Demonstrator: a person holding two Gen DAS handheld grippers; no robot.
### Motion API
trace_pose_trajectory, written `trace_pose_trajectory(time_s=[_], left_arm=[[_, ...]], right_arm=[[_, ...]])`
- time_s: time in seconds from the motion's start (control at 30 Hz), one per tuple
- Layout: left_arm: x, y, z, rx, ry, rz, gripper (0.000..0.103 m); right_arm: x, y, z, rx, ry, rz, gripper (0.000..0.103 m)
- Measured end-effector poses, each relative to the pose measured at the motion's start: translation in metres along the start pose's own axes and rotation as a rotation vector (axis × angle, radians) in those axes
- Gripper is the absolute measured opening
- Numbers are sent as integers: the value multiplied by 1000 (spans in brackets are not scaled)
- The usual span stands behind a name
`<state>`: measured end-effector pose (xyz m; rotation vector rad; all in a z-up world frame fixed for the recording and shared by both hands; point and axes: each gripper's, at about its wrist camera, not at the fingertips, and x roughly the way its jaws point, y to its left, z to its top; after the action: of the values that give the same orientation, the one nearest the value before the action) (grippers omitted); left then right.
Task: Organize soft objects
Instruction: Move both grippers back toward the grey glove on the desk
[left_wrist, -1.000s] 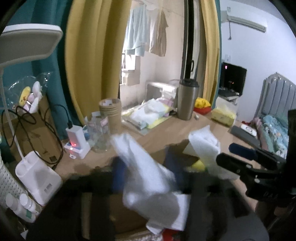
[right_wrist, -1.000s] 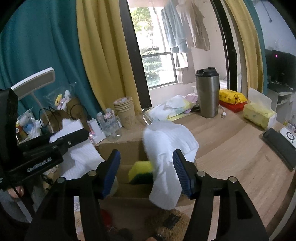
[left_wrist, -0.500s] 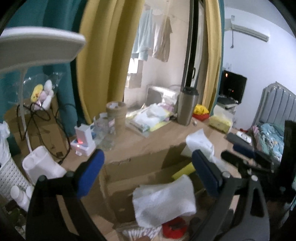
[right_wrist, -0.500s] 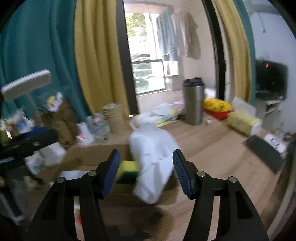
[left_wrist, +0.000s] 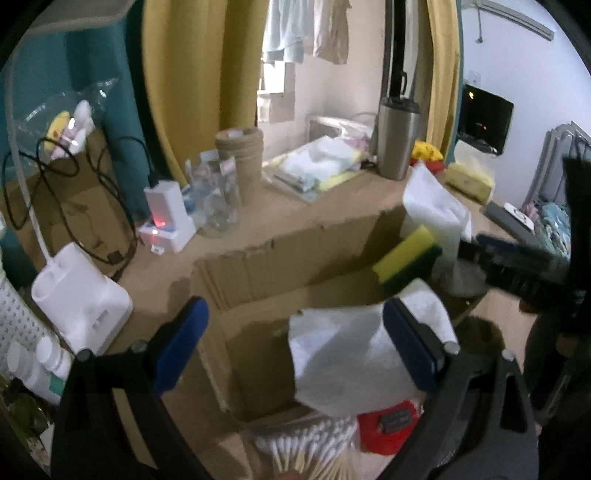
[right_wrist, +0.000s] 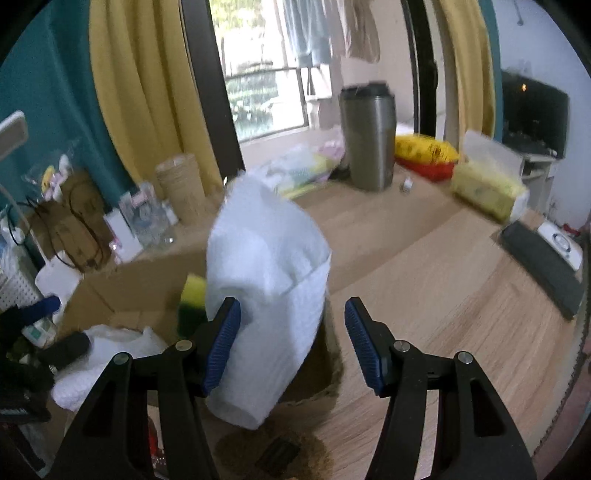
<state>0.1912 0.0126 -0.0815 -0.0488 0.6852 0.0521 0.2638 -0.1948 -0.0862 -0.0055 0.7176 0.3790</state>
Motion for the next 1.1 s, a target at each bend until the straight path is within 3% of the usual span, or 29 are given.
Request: trace_pose_trajectory(time_s=[0.37,0.5,1.1], left_arm=[[-75,0,17,-24,-248,-38,97],[-103,-2,19,-20,-300,-56,97],[-182,-10,-12,-34,-368,-125,97]], right_arm=[[-58,12,-3,-43,-123,5,62],[-86,14,-4,-50,-168,-6,62],[-184,30,-25,-90,-280,-38,62]])
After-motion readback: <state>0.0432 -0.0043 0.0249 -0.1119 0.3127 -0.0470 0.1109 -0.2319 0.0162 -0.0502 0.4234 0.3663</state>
